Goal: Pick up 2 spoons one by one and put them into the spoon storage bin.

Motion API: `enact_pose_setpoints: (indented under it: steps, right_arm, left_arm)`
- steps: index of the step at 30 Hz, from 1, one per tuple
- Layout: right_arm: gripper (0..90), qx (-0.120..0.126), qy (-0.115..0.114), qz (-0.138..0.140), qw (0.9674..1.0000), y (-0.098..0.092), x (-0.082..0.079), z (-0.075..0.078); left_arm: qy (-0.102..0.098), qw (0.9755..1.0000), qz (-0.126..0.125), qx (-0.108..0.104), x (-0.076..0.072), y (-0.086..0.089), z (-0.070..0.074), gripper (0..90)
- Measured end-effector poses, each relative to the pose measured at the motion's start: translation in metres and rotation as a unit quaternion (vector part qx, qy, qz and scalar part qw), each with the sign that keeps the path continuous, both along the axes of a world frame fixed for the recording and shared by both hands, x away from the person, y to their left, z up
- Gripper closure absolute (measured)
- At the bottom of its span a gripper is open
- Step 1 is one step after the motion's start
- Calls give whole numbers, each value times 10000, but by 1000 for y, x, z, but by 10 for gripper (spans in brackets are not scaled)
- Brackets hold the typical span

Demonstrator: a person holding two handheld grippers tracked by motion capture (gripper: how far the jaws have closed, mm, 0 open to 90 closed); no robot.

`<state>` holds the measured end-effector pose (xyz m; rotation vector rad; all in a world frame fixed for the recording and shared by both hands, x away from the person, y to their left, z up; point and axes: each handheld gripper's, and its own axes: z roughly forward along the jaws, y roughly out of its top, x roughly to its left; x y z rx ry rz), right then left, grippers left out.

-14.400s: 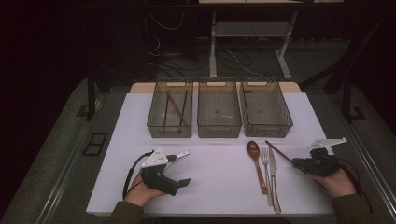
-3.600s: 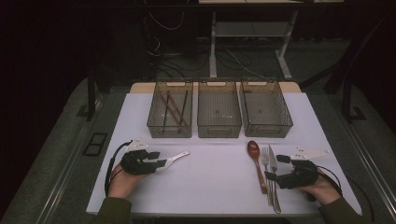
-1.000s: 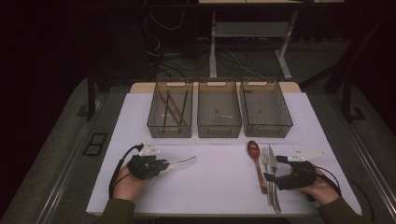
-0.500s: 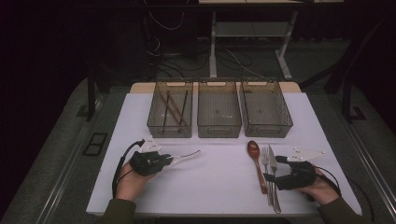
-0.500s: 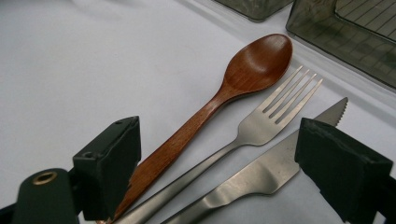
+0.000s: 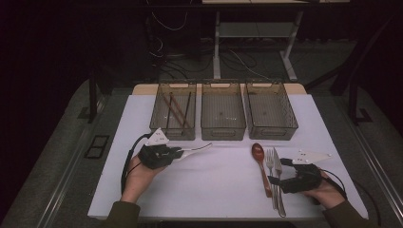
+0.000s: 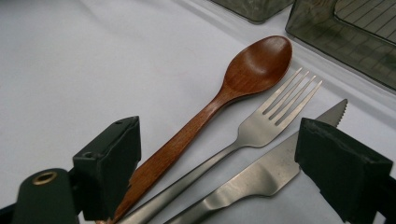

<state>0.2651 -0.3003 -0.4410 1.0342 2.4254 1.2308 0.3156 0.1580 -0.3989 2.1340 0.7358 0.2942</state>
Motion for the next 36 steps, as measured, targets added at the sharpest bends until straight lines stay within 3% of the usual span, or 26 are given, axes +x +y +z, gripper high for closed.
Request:
enact_pose_setpoints:
  steps: [13,36]
  right_arm:
    - [143,-7,-6,-5,10000,0,0,0]
    - [144,20,-8,-28,10000,-1,-1,0]
  left_arm:
    - [-203,9994,-148,-237,17,-11,14,792]
    - [-403,9973,-546,-283,51,-56,32,792]
